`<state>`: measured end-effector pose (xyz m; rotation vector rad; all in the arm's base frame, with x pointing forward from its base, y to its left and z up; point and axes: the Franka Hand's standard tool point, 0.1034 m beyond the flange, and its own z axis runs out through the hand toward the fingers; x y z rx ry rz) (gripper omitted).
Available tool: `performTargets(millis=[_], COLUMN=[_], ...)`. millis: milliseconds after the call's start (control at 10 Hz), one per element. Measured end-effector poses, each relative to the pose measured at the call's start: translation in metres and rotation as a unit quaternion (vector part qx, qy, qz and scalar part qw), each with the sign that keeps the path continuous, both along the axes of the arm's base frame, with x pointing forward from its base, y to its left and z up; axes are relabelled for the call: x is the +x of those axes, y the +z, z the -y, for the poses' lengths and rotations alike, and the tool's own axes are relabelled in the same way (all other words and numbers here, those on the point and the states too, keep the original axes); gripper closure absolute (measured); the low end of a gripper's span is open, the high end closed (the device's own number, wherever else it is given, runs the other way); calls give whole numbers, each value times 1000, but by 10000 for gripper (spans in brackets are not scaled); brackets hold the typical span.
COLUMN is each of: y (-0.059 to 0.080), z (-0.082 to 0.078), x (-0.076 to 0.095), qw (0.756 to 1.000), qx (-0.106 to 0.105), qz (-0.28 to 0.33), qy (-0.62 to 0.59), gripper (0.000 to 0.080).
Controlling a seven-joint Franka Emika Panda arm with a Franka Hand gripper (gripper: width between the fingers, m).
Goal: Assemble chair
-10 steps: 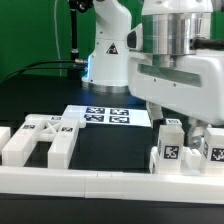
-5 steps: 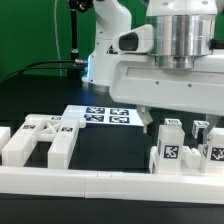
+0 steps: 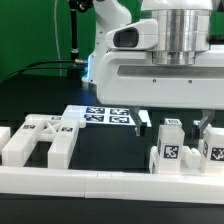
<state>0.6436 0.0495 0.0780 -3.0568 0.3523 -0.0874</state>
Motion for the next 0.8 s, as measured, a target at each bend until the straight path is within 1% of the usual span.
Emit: performTargets(millis=[100,200,300,400,600,700,800], y=[0,0,0,0,0,1,1], z=[0,0,0,0,1,2,4], x=[0,0,0,0,0,1,2], qw=[1000,999,997,996,979,961,934], qx=[0,3,5,7,11,19,31], qz=[0,-2,-4,-5,-10,-13,-18], qy=[-4,-36,-74,-92,-205,-274,-356], gripper=[299,437,514,514,514,514,514])
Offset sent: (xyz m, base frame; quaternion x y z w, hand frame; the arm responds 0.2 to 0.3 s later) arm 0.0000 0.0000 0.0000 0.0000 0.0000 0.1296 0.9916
